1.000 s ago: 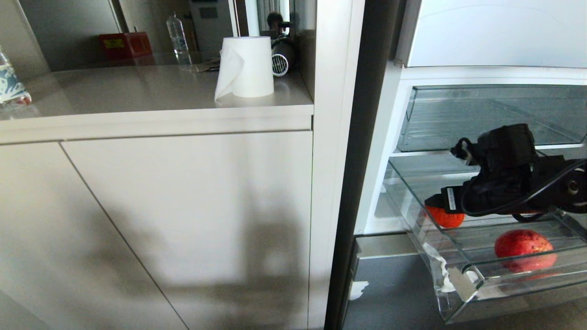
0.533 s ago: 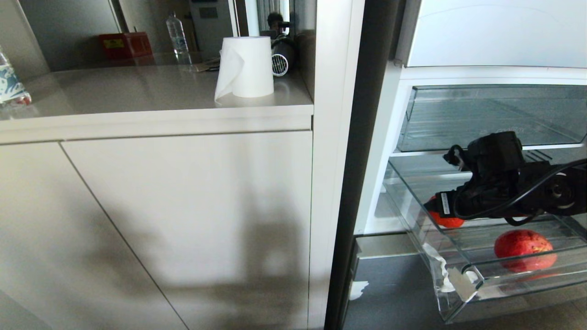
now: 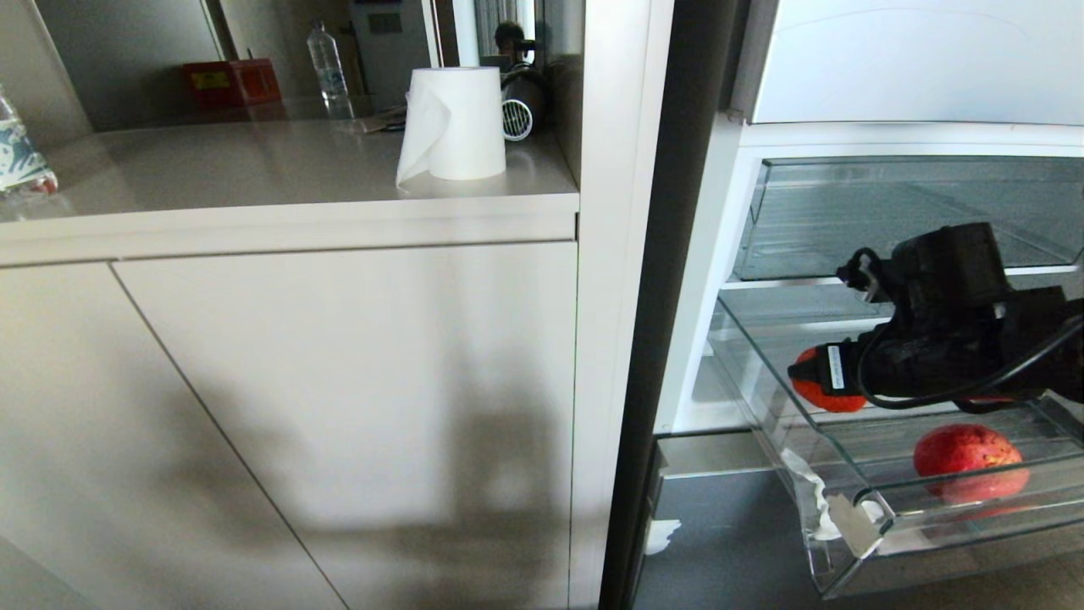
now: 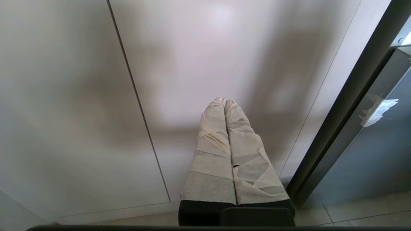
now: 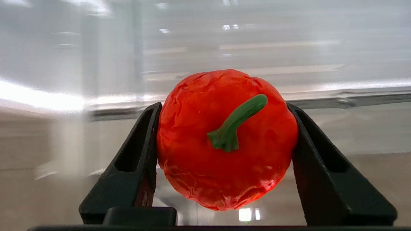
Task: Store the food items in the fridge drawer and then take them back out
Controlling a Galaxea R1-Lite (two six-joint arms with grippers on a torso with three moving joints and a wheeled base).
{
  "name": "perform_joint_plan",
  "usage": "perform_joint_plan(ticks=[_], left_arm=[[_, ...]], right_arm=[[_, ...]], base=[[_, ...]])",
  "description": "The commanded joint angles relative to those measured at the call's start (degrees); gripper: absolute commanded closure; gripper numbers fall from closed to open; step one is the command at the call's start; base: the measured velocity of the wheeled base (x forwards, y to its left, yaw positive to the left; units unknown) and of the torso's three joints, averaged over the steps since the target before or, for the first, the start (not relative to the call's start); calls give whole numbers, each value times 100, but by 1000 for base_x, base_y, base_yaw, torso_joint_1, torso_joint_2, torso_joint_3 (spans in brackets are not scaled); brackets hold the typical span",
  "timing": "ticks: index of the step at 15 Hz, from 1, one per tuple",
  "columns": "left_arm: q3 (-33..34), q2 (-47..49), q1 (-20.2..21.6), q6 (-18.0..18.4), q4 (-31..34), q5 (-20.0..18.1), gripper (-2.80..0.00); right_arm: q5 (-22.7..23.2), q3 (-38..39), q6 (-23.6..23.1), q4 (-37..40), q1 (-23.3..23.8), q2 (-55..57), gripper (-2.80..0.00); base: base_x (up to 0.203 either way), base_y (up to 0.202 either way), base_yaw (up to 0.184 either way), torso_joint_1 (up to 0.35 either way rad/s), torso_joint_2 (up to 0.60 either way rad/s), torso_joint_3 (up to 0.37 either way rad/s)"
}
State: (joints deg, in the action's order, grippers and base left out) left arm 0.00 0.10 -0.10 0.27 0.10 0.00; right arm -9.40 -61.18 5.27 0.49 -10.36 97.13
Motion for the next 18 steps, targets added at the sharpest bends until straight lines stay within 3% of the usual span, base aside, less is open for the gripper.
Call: perform_joint_plan(ticks=[1, 5, 11, 15, 18], left_arm=[[0, -1, 1, 0, -1, 9, 0], [0, -1, 1, 0, -1, 4, 0], [0, -1, 1, 0, -1, 0, 0], [0, -1, 1, 0, -1, 2, 0], [0, -1, 1, 0, -1, 0, 0]], right_arm=[[-12, 161, 1, 103, -124, -896, 0], [-15, 709, 1, 772, -252, -2610, 0], [-23, 1425, -76, 1143, -275, -5379, 0], [-100, 1814, -503, 1634, -358, -7220, 0], [-237, 2926, -635, 1780, -251, -8126, 0]], base=[[0, 0, 0, 0, 0, 0], [0, 0, 0, 0, 0, 0], [0, 0, 0, 0, 0, 0], [0, 0, 0, 0, 0, 0], [0, 0, 0, 0, 0, 0]])
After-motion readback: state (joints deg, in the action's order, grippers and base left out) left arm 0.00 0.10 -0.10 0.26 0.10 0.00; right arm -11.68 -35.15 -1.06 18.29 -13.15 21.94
